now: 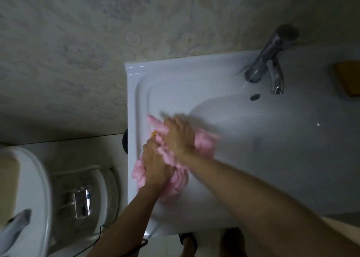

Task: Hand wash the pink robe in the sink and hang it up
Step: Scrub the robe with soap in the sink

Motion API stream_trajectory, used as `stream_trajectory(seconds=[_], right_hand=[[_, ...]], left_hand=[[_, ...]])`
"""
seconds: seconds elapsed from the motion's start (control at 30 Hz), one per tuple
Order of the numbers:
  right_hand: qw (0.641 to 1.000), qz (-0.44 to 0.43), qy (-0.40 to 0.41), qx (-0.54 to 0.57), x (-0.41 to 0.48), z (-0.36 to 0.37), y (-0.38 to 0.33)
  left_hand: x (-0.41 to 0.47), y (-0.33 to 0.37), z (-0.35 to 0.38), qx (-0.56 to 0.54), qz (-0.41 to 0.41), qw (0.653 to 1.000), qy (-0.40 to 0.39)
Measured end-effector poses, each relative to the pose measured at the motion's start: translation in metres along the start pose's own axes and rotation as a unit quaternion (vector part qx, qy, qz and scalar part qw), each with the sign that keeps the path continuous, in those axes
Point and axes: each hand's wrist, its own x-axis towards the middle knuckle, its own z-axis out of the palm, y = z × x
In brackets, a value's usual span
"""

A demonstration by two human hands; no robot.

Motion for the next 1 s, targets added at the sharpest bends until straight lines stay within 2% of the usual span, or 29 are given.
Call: stream_trajectory(seconds=[0.03, 0.1, 0.13, 0.2, 0.27, 0.33, 0.4, 0.47, 0.5, 0.53, 0.6, 0.67, 0.73, 0.77, 0.8, 0.87, 0.9, 0.97, 1.0], right_hand=[[0.998, 0.011, -0.056, 0.005, 0.026, 0.001, 0.007], [0.994, 0.041, -0.1, -0.025, 0.065, 0.003, 0.018], [0.994, 0.062, -0.091, -0.007, 0.068, -0.004, 0.016], [0.998, 0.044, 0.02, 0.026, 0.043, -0.007, 0.001], [0.997, 0.019, 0.062, 0.05, -0.005, -0.007, -0.013], [0.993, 0.041, 0.072, 0.082, -0.035, -0.001, -0.01], [0.999, 0.023, 0.039, 0.031, -0.009, 0.008, 0.006], [0.994, 0.058, -0.093, -0.013, 0.043, -0.001, 0.013], [0.99, 0.079, -0.111, -0.022, 0.061, 0.0, 0.012], [0.99, 0.099, -0.104, 0.005, 0.066, -0.002, 0.011], [0.992, 0.119, -0.024, 0.046, 0.042, -0.01, -0.001], [0.995, 0.091, 0.015, 0.033, -0.013, -0.01, -0.008], [0.994, 0.075, 0.051, 0.064, -0.038, -0.006, -0.006], [0.995, 0.061, 0.055, 0.049, -0.027, -0.002, 0.0], [0.998, 0.057, 0.014, 0.016, -0.005, 0.003, 0.007], [0.989, 0.079, -0.126, -0.003, 0.044, 0.001, 0.011], [0.986, 0.098, -0.136, 0.005, 0.061, 0.001, 0.01], [0.986, 0.141, -0.07, 0.047, 0.064, -0.007, 0.006], [0.987, 0.147, -0.022, 0.066, 0.048, -0.009, 0.001]], left_hand=[[0.004, 0.002, 0.0, 0.009, 0.025, 1.0, -0.009], [0.007, -0.007, 0.004, 0.058, 0.06, 0.996, -0.027], [0.006, -0.008, 0.0, 0.071, 0.048, 0.995, -0.048], [0.003, -0.009, -0.001, 0.075, 0.024, 0.997, -0.029], [0.002, -0.009, 0.0, -0.011, -0.03, 0.999, -0.017], [0.001, -0.007, 0.002, -0.06, -0.093, 0.994, -0.026], [0.002, 0.0, 0.002, -0.085, -0.081, 0.993, 0.007], [0.001, 0.006, 0.008, -0.066, -0.06, 0.994, 0.062], [0.002, 0.007, 0.01, -0.059, -0.048, 0.995, 0.063], [0.002, 0.006, 0.015, -0.048, -0.025, 0.996, 0.076], [0.001, 0.004, 0.014, -0.074, -0.03, 0.993, 0.09], [0.003, -0.008, 0.02, -0.125, -0.107, 0.986, 0.005], [0.003, -0.017, 0.026, -0.086, -0.085, 0.992, -0.031], [0.003, -0.013, 0.026, -0.062, -0.061, 0.996, -0.01], [0.004, -0.009, 0.026, -0.049, -0.055, 0.997, 0.005], [0.009, 0.003, 0.024, 0.016, -0.017, 0.999, 0.042], [0.011, 0.009, 0.021, 0.051, -0.013, 0.997, 0.051], [0.007, 0.012, 0.02, 0.071, -0.015, 0.996, 0.047], [0.007, 0.0, 0.03, 0.044, -0.018, 0.998, 0.039]])
